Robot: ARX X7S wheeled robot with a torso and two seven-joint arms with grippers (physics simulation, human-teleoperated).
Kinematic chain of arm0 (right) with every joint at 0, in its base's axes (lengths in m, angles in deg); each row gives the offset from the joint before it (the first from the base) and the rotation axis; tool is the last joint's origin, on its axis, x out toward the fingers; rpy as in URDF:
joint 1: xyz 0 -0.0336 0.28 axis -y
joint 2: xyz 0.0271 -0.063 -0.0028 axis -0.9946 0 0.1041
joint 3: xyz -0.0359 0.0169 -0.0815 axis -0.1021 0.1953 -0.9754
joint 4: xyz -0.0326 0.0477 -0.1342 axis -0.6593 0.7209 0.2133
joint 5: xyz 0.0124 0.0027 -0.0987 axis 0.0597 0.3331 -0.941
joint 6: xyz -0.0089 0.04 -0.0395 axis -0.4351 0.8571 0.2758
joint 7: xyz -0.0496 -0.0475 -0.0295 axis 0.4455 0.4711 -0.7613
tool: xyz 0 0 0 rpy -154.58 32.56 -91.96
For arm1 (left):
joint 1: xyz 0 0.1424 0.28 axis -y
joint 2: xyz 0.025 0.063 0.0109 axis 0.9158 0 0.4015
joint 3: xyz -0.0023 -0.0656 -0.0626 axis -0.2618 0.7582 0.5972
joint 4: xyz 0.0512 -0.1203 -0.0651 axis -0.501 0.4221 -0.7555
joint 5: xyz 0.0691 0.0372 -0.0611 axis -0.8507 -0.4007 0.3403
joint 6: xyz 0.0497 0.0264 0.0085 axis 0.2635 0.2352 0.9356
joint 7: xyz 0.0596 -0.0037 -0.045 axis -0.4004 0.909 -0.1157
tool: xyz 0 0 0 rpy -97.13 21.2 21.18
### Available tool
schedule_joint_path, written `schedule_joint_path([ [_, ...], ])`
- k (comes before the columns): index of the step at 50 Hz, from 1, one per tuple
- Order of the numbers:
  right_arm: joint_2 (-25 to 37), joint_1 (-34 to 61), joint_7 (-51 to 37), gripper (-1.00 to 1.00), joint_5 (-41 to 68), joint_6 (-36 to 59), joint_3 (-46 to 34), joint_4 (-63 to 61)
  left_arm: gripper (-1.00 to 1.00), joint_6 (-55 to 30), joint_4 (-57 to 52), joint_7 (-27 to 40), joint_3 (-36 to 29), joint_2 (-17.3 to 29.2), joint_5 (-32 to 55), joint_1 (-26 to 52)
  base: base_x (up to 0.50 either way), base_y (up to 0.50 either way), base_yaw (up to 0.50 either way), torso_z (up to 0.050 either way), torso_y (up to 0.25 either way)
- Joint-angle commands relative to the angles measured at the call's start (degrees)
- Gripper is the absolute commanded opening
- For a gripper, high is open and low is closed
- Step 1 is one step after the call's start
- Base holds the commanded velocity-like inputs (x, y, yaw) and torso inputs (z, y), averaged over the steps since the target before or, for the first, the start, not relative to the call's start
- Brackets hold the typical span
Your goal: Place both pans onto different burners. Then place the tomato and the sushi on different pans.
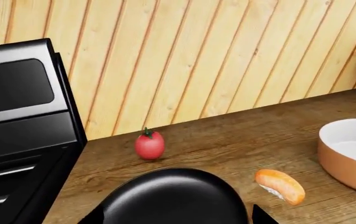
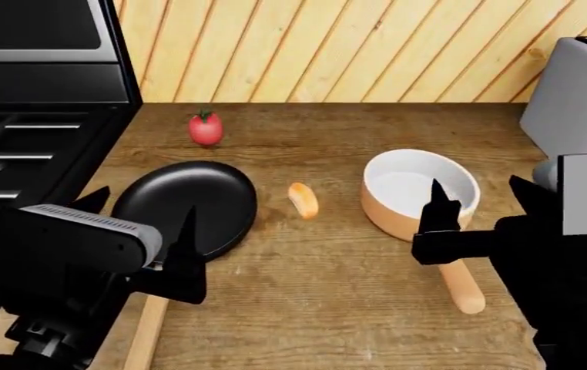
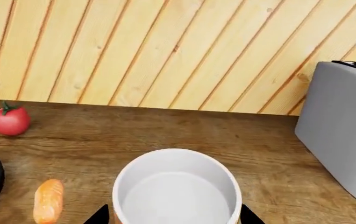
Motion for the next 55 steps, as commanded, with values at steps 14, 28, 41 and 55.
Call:
schedule_joint_path([
  [14, 4.5, 7.6, -8.4, 1.00, 5.5, 0.8, -12.8, 20.0, 1.00, 2.3, 0.3, 2.4, -1.5, 2.0, 1.5, -0.1, 0.00, 0.00, 0.00, 0.000, 0.000],
  [28, 3.3, 3.7, -5.6, 1.00, 2.1, 0.1, -14.7, 19.7, 1.00, 4.6, 0.1, 2.2, -1.9, 3.3, 1.1, -1.8, 0.00, 0.00, 0.00, 0.000, 0.000],
  [41, 2.4, 2.2, -3.6, 1.00, -0.4, -0.4, -17.0, 19.5, 1.00, 6.2, 0.0, 2.5, -2.5, 4.4, 0.9, -2.9, 0.00, 0.00, 0.00, 0.000, 0.000],
  [55, 1.8, 0.4, 0.8, 1.00, -4.9, -2.1, -18.3, 21.1, 1.00, 7.3, 0.3, 3.9, -3.4, 4.9, 2.1, -2.7, 0.00, 0.00, 0.00, 0.000, 0.000],
])
